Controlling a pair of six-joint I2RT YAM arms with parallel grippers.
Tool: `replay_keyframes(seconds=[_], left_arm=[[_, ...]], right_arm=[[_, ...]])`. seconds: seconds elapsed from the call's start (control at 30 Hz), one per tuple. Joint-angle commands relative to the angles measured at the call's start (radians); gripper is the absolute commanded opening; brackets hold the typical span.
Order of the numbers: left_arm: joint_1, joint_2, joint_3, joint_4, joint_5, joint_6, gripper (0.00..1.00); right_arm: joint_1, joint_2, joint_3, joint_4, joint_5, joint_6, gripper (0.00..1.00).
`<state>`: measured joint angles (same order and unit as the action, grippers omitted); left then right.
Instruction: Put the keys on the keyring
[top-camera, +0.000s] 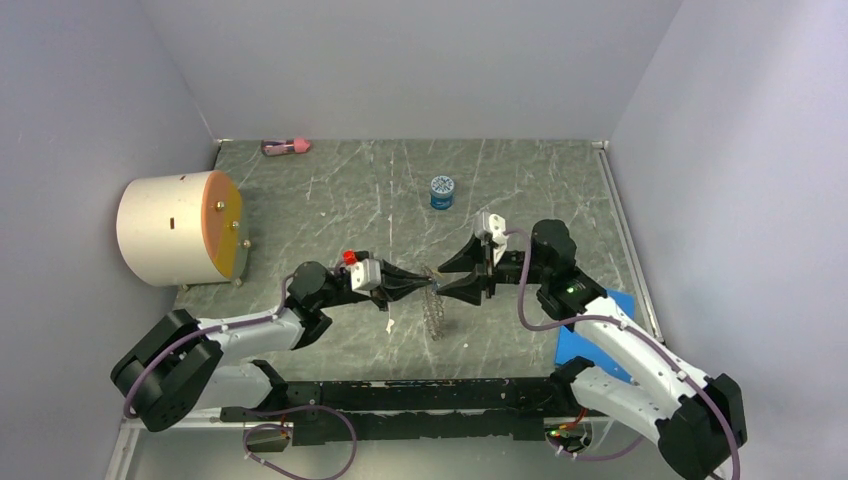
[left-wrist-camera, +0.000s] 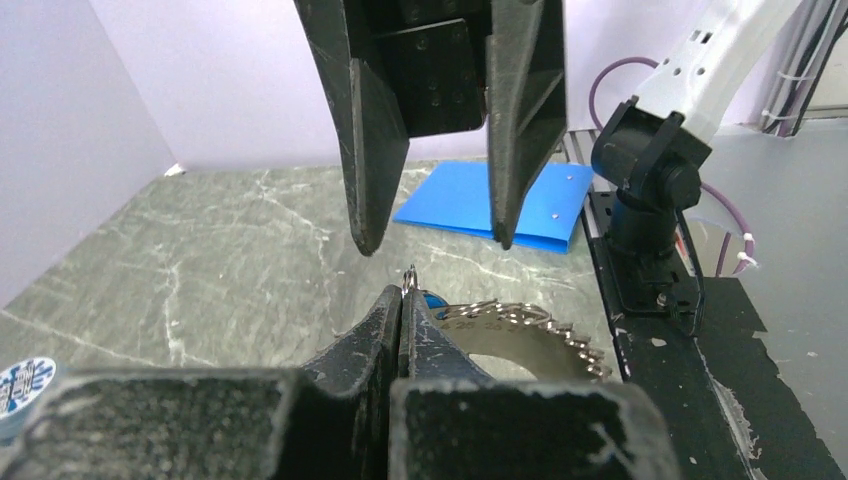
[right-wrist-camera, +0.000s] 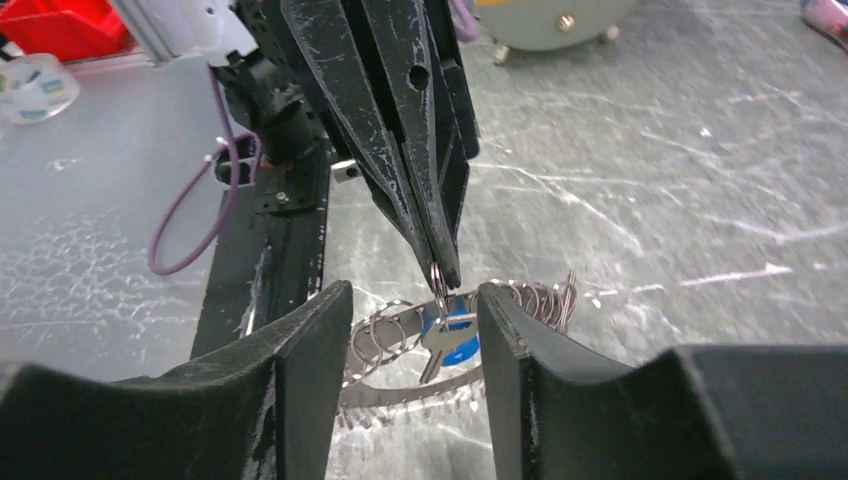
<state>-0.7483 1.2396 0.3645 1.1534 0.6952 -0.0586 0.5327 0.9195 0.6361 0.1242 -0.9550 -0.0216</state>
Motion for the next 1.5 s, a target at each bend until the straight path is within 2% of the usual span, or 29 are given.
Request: replay_keyframes(seconds=[0.0,0.07,0.2,0.43,0.6,0.8,0.83,0.93,1.03,1.17,1.27,1.3,1.47], left_arm=[[0.004,-0.029,0.006,0.112,0.042,-0.034,0.02],[0.005,-0.028,0.005,0.120,0.039,-0.040,0.03],[0.006,-0.020,0.005,0.136,0.036,-0.048,0.03],[0.006,-0.017,0.009,0.149,0.042,-0.054,0.02],[0.005,-0.019,0.008,0.158,0.040,-0.061,0.03],[0.005,-0.031,-0.004,0.139,0.018,-0.056,0.03],[0.005,-0.039,-0.008,0.120,0.006,-0.052,0.12],[0.006,-0.074,-0.015,0.028,-0.025,-0.022,0.36],[0.006,-0.126,-0.001,-0.146,-0.047,0.039,0.45],[0.004,-0.199,0.056,-0.493,-0.054,0.187,0.48],[0.004,-0.216,0.091,-0.641,-0.079,0.256,0.49],[0.006,-0.212,0.117,-0.725,-0.100,0.303,0.49],[0.005,-0.174,0.165,-0.827,-0.091,0.365,0.47]], right_arm=[[-0.003,0.042,0.018,0.175,-0.141,0.020,0.48],[-0.002,0.064,0.028,0.182,-0.161,0.020,0.41],[-0.002,0.099,0.036,0.198,-0.183,0.043,0.36],[-0.002,0.120,0.028,0.163,-0.136,0.029,0.20],[-0.002,0.121,0.026,0.162,-0.112,0.004,0.02],[-0.002,0.117,0.053,0.093,-0.079,-0.029,0.00],[-0.001,0.118,0.062,0.064,-0.067,-0.038,0.00],[-0.001,0.128,0.103,-0.044,-0.039,-0.080,0.00],[0.002,0.145,0.150,-0.175,-0.001,-0.122,0.00],[0.009,0.167,0.209,-0.311,0.080,-0.150,0.00],[0.034,0.190,0.252,-0.408,0.139,-0.179,0.00],[0.074,0.223,0.296,-0.493,0.208,-0.195,0.00],[0.144,0.303,0.387,-0.648,0.338,-0.201,0.00]])
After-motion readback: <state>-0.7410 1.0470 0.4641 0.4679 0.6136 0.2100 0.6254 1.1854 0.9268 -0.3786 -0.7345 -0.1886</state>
